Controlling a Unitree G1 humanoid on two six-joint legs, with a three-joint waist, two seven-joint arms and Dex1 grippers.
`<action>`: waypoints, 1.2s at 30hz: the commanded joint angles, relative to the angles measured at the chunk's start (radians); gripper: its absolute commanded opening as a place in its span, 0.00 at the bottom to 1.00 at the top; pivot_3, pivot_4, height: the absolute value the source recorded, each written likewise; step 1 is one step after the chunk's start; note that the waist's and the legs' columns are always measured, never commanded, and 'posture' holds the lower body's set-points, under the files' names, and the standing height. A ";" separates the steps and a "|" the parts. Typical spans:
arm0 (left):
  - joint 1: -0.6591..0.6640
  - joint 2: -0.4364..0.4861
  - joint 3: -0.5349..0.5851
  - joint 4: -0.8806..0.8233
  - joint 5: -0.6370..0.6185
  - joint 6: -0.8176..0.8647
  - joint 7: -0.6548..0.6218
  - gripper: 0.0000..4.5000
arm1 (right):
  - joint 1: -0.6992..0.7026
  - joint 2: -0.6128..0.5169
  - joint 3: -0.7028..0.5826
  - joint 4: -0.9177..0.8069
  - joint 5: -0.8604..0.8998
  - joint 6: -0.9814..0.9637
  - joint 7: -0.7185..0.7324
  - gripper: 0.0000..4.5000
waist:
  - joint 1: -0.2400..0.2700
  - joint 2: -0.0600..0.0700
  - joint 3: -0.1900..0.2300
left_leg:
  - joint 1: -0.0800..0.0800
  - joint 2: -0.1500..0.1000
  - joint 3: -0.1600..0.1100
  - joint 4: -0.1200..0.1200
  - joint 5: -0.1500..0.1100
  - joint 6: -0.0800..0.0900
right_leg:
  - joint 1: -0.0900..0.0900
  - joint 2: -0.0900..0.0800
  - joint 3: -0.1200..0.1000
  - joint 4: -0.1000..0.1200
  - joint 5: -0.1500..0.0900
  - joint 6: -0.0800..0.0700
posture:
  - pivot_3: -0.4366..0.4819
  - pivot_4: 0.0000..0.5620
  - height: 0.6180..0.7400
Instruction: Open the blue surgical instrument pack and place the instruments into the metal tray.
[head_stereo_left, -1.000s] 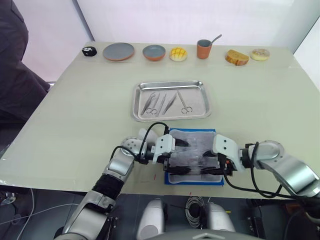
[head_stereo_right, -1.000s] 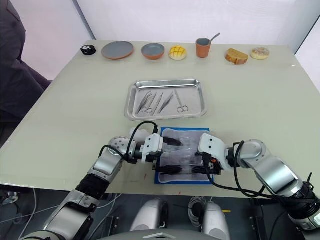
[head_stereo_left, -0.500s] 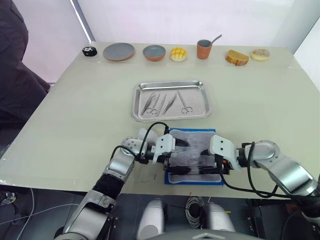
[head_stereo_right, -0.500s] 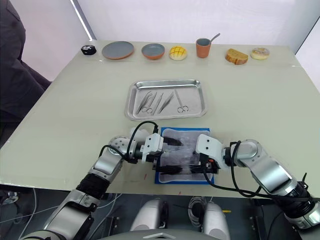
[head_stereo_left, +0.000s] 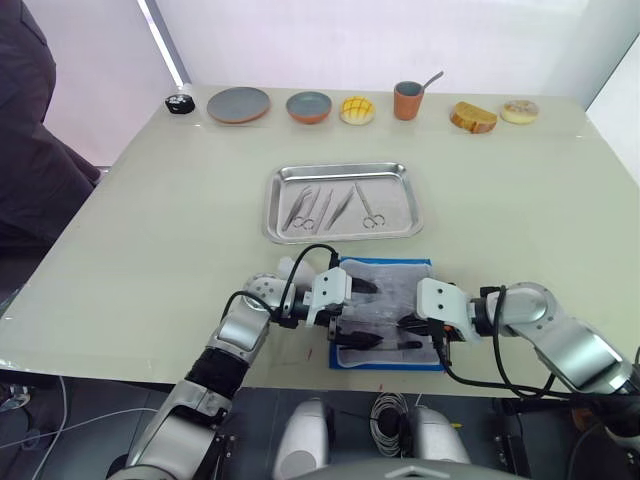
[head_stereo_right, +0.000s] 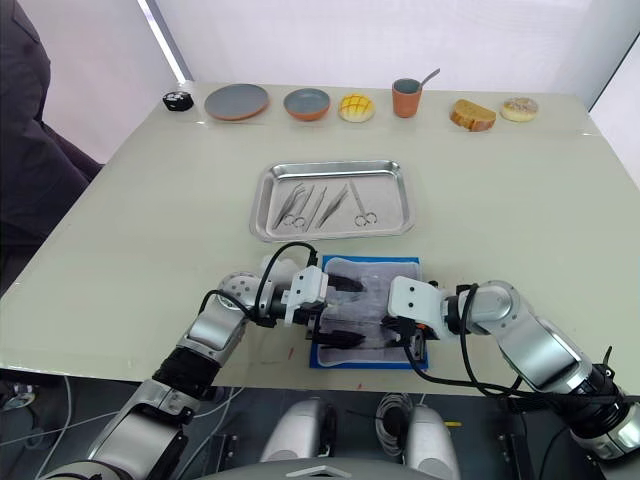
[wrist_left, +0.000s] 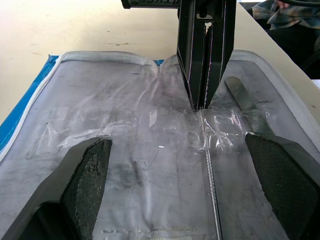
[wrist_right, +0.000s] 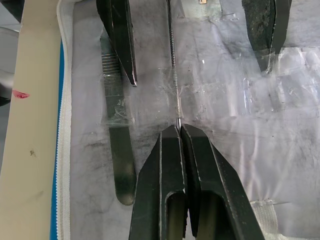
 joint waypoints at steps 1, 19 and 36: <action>0.008 -0.009 -0.038 0.016 0.029 0.020 0.014 1.00 | 0.018 -0.012 0.000 0.029 0.000 0.033 0.011 0.01 | 0.001 0.000 0.000 | 0.000 0.000 0.000 0.000 0.000 0.000 | 0.000 0.000 0.000 0.000 0.000 0.000 | 0.48 0.27 1.00; 0.035 0.025 -0.020 0.013 0.014 -0.015 -0.012 1.00 | -0.113 -0.104 -0.039 -0.073 0.031 0.073 0.111 0.01 | -0.003 0.000 0.001 | -0.001 0.000 -0.001 0.000 0.000 0.000 | -0.001 0.001 0.000 0.000 0.000 0.000 | 0.48 0.27 1.00; -0.004 0.000 -0.033 0.040 0.025 -0.001 0.007 1.00 | -0.140 -0.172 -0.070 -0.077 0.035 0.071 0.153 0.01 | 0.001 0.000 0.001 | -0.001 0.000 0.000 0.000 0.000 0.000 | -0.001 0.001 0.000 0.000 0.000 0.000 | 0.48 0.27 1.00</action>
